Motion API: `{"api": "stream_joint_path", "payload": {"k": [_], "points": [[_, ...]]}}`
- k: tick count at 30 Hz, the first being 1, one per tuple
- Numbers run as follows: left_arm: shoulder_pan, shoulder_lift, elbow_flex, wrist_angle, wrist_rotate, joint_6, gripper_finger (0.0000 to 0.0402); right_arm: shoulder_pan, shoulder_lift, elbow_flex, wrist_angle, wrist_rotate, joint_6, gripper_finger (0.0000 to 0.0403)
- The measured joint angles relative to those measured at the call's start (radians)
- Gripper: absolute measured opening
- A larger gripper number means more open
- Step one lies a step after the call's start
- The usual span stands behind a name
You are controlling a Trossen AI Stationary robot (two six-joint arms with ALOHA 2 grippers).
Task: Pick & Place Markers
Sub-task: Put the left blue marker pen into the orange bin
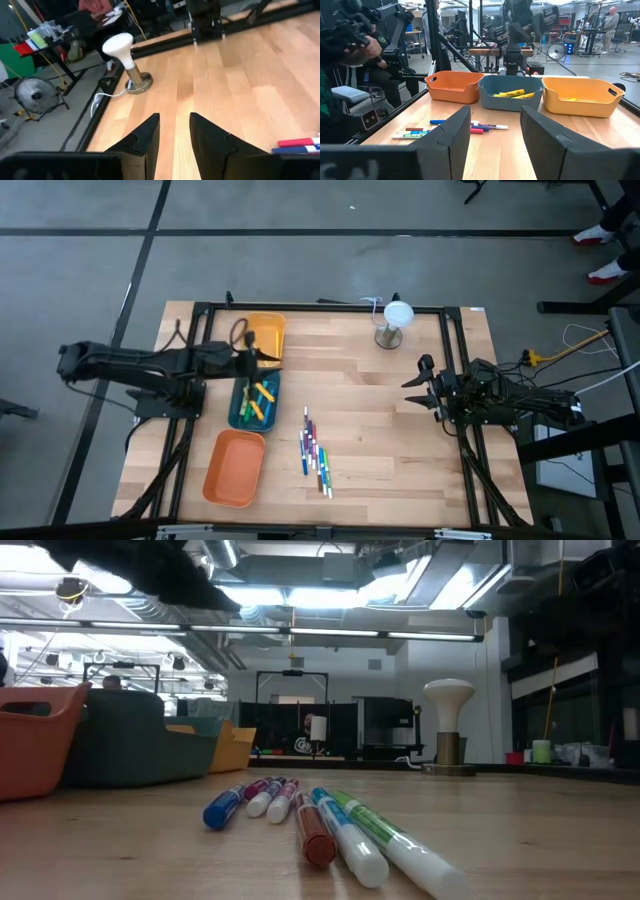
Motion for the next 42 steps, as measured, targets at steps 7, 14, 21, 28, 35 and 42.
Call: {"api": "stream_joint_path", "payload": {"k": [7, 14, 21, 28, 35, 42], "points": [[-0.135, 0.191, 0.14, -0.021, -0.065, 0.031, 0.0103, 0.0, 0.0, 0.0, 0.0, 0.0, 0.0, 0.017], [-0.247, 0.404, 0.32, -0.223, -0.094, 0.037, 0.0096, 0.0, 0.0, 0.0, 0.0, 0.0, 0.0, 0.017], [-0.287, 0.587, 0.473, -0.417, -0.14, 0.125, 0.0093, 0.0, 0.0, 0.0, 0.0, 0.0, 0.0, 0.017], [-0.287, 0.686, 0.526, -0.467, -0.03, 0.173, 0.0093, 0.0, 0.0, 0.0, 0.0, 0.0, 0.0, 0.017], [-0.305, 0.757, 0.526, -0.491, 0.039, 0.302, 0.0091, 0.0, 0.0, 0.0, 0.0, 0.0, 0.0, 0.017], [-0.353, 0.839, 0.561, -0.606, 0.028, 0.47, 0.0091, 0.0, 0.0, 0.0, 0.0, 0.0, 0.0, 0.017]]}}
